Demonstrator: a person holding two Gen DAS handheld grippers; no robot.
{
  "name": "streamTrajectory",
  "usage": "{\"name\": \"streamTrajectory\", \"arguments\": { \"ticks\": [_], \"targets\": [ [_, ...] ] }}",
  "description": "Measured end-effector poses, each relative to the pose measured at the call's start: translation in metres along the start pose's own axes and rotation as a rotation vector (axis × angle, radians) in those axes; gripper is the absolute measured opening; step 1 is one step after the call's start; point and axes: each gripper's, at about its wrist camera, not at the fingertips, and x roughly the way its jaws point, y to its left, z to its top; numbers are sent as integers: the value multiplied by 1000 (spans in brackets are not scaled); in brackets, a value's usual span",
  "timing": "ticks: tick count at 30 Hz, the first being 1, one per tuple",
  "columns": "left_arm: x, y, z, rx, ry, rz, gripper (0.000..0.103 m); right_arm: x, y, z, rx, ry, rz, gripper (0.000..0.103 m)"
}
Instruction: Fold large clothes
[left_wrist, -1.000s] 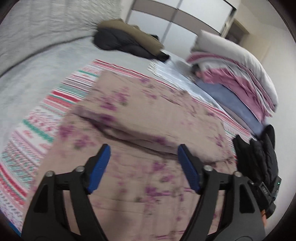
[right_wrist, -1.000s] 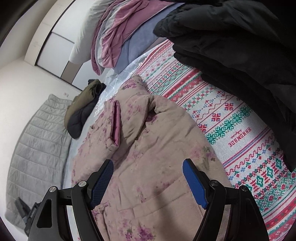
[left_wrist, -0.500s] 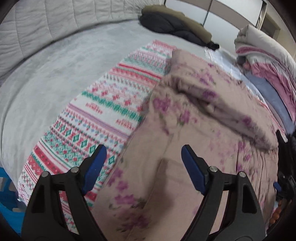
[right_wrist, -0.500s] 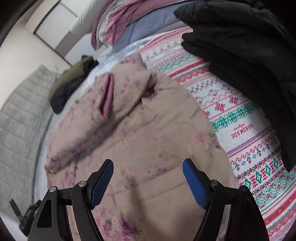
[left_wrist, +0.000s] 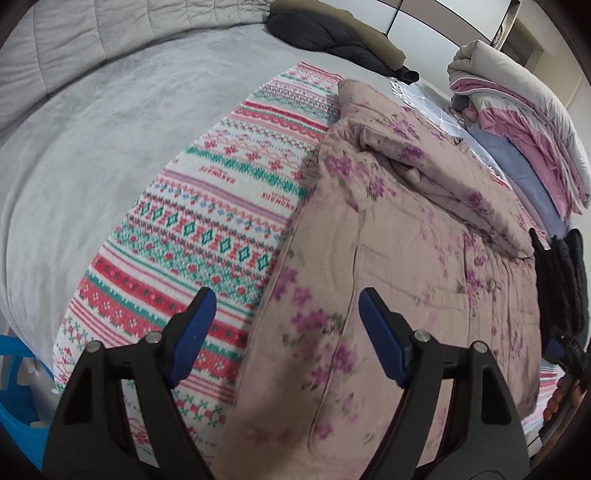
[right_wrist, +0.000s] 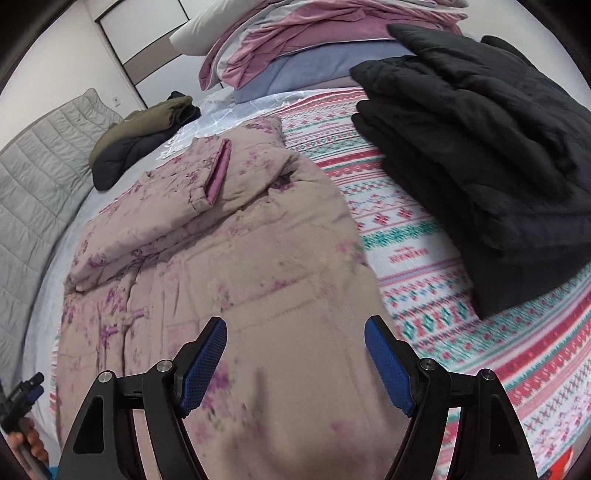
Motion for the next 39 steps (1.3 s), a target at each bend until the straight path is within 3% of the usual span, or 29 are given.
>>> {"name": "streamTrajectory", "arguments": {
  "ticks": [11,14,17,21,26,31,33,37,39],
  "targets": [
    [-11,59,-38,-74,86,-127,55,-44,-75,-50,49,55,68,78],
    [-15,73,-51,-94,104,-159,47,-55,-90,-65,12,66,32,78],
    [-19,78,-66,-71,112,-188,47,-63,-99,-79,-41,84,16,78],
    [-18,69,-79,-36,132,-270,46,-48,-114,-93,18,166,122,77],
    [-6,51,-84,-18,161,-280,46,-25,-118,-93,150,244,282,75],
    [0,45,-85,-15,141,-258,46,-15,-106,-93,188,259,322,74],
    [5,49,-85,-54,141,-269,46,-16,-106,-94,209,245,337,67],
    [2,47,-86,-45,124,-271,46,-20,-109,-94,251,212,430,63],
    [4,48,-86,-54,122,-269,46,-19,-108,-94,257,211,436,63]
  ]
}}
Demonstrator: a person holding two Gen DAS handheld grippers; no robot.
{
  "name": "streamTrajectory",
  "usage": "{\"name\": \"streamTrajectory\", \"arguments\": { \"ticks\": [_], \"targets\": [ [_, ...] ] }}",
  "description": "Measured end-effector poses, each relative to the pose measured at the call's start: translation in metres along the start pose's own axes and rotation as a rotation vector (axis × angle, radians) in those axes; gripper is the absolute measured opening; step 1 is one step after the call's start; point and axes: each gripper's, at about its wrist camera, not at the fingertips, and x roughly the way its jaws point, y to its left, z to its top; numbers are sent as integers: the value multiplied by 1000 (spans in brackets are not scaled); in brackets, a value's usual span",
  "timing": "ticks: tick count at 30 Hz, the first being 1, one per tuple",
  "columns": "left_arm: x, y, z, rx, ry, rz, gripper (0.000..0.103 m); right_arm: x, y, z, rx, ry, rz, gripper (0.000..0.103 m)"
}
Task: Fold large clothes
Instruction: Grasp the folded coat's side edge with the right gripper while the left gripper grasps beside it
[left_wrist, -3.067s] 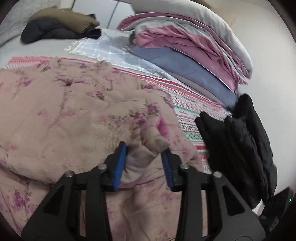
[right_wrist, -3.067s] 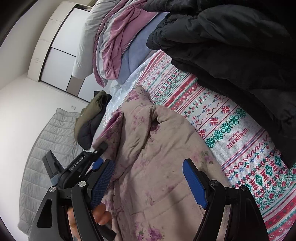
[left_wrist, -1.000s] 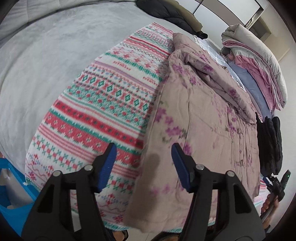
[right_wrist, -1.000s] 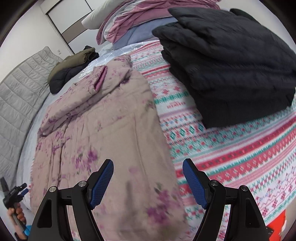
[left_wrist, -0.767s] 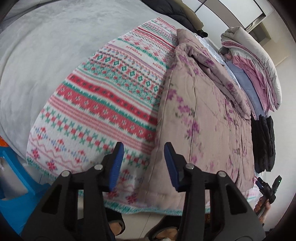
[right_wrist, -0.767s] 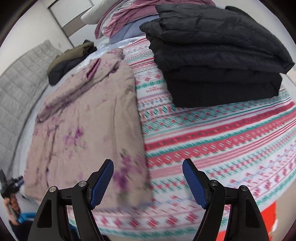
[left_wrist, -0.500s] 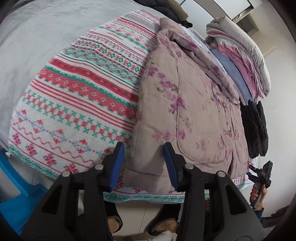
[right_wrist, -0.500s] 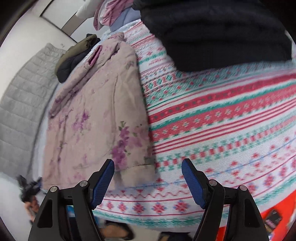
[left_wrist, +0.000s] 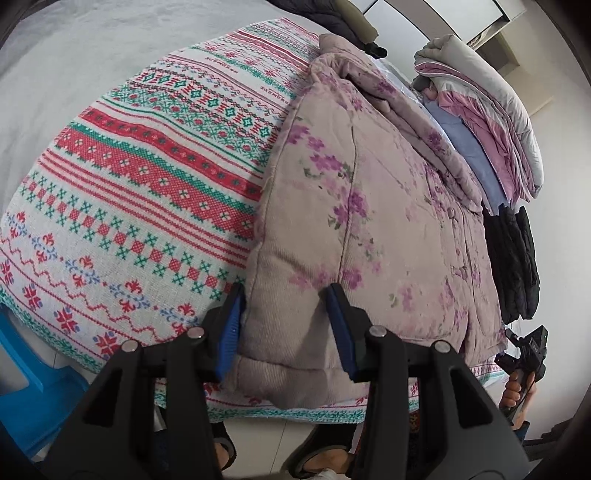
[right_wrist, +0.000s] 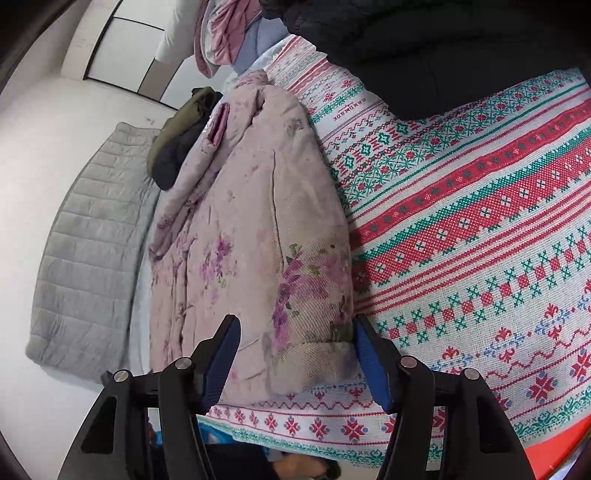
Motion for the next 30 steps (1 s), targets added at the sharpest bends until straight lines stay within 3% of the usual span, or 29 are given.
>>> {"name": "streamTrajectory", "arguments": {
  "ticks": [8,9,11,14,16,18,22,24,30],
  "targets": [
    [4,-3,3,-22,-23,-6,44,15,-6,5,16,20,-21,63],
    [1,-2,3,-35,-50,-16,35,15,-5,5,20,13,-13,63],
    [-7,-7,4,-10,-95,-32,30,10,-1,3,26,-21,13,63],
    [-16,-17,4,38,-144,-64,30,-6,10,2,-5,-82,105,63],
    [-12,-18,4,42,-125,-57,30,-9,15,1,-22,-90,125,63],
    [-2,-13,7,13,-93,-44,30,2,13,2,-13,-64,66,63],
    [-1,-11,9,-14,-94,-92,31,13,12,3,11,-60,59,63],
    [-3,-12,9,-12,-99,-121,38,11,17,3,-2,-76,85,63],
    [14,-19,5,24,-57,-29,40,25,20,2,-25,-39,17,63]
  ]
}}
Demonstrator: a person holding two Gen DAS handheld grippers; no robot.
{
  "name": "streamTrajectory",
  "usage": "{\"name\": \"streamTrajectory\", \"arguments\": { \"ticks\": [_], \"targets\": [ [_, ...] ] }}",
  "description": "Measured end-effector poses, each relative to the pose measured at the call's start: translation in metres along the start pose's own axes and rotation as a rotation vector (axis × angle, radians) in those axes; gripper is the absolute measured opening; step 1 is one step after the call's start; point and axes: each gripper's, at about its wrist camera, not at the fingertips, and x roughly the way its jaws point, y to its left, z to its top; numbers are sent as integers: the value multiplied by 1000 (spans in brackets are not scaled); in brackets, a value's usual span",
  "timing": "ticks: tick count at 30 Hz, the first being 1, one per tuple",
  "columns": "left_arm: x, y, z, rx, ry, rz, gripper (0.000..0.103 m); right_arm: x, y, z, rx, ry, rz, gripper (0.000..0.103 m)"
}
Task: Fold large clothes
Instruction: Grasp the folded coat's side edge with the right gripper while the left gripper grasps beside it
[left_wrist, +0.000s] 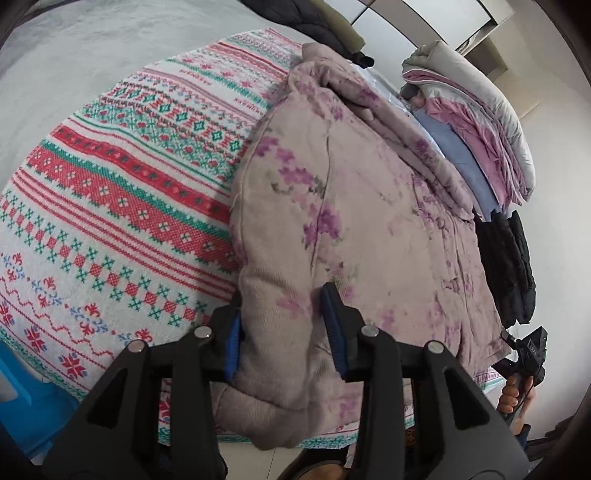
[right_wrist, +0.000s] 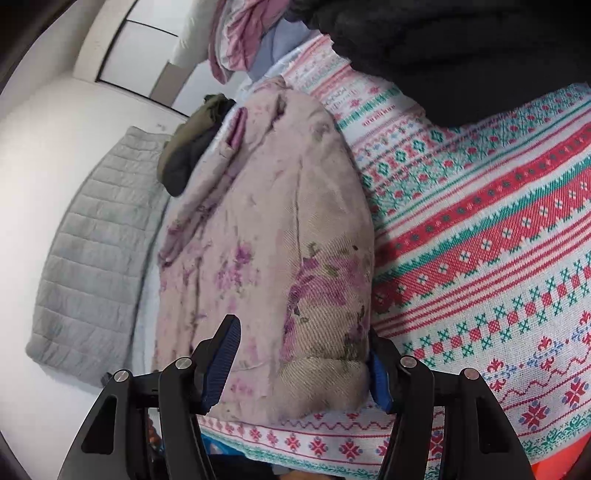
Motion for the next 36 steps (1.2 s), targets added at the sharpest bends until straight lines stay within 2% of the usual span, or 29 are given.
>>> {"name": "streamTrajectory", "arguments": {
  "ticks": [2,3,5,8,12,17,19,20,21,24,25,27,30,36],
  "targets": [
    [-1,1,0,-4,-5,9,38,6,-1,0,4,13,-24,63],
    [-2,1,0,-2,-13,20,32,7,-1,0,6,14,-37,62],
    [-4,-4,0,27,-31,54,29,7,-4,-1,10,12,-58,59],
    [-4,-7,-1,35,-36,52,30,6,-7,0,18,10,-66,51],
    [6,-1,0,-8,14,14,42,0,-15,-4,21,13,-59,50],
    [11,-5,-1,32,35,48,43,12,-14,-5,18,40,-74,50],
    [9,-7,-1,44,26,62,36,15,-11,-4,3,39,-86,50],
    [6,-8,-2,43,14,52,28,15,-10,-4,3,35,-89,46],
    [3,-10,-2,47,-1,53,27,14,-10,-4,5,23,-89,30],
    [-4,-14,-2,65,-23,51,27,11,-2,-7,-12,0,-61,19],
    [-2,-11,-1,50,-11,40,27,10,1,-7,-24,-6,-59,19],
    [6,-5,-1,16,28,23,36,10,6,-9,-42,-10,-62,19],
    [10,-3,-1,-3,45,13,42,17,10,-11,-49,5,-90,23],
    [13,-3,1,-22,74,8,45,31,8,-12,-7,31,-113,24]
  ]
}}
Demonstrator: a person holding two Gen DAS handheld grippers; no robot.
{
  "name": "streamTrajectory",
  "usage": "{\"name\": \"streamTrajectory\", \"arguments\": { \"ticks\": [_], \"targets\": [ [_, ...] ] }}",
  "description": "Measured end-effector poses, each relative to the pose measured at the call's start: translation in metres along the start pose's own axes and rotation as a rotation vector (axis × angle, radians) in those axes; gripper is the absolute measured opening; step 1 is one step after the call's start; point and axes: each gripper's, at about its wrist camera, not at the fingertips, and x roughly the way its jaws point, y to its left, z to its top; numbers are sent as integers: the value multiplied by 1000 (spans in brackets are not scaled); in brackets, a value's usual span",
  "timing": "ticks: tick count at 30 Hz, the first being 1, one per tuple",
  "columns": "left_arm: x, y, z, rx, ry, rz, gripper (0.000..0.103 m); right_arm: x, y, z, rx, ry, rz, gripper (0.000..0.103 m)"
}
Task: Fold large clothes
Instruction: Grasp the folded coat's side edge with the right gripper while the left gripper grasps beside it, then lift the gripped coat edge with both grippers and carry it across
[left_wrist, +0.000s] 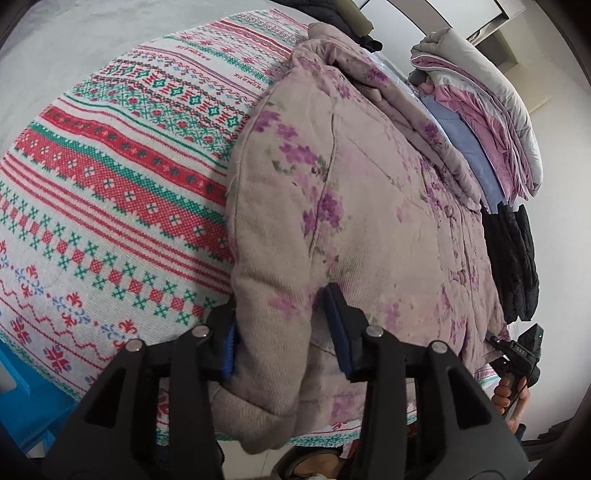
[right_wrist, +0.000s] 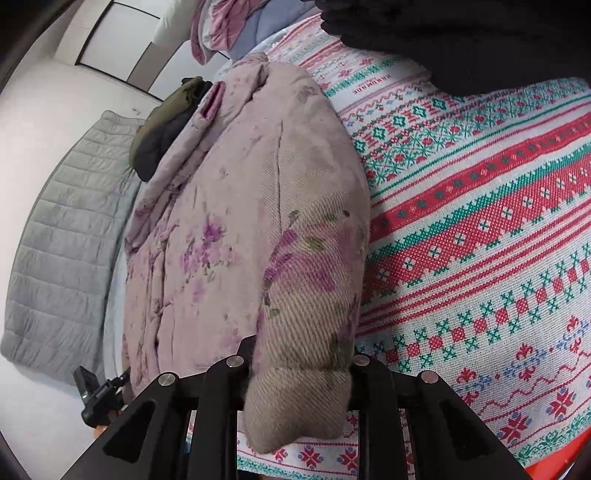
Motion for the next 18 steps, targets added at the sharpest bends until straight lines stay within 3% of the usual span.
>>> {"name": "streamTrajectory", "arguments": {
  "ticks": [2,6,10,18],
  "targets": [
    [0,-1,0,7,1,7,43,2,0,0,7,-3,0,24],
    [-6,-1,4,-8,-35,14,21,-4,4,0,-23,-33,1,14],
    [-22,-6,6,-37,-86,-8,17,-20,13,0,-26,-81,34,12],
    [-73,-20,10,-97,-198,-99,14,-72,45,-5,-43,-225,190,10]
  ]
}}
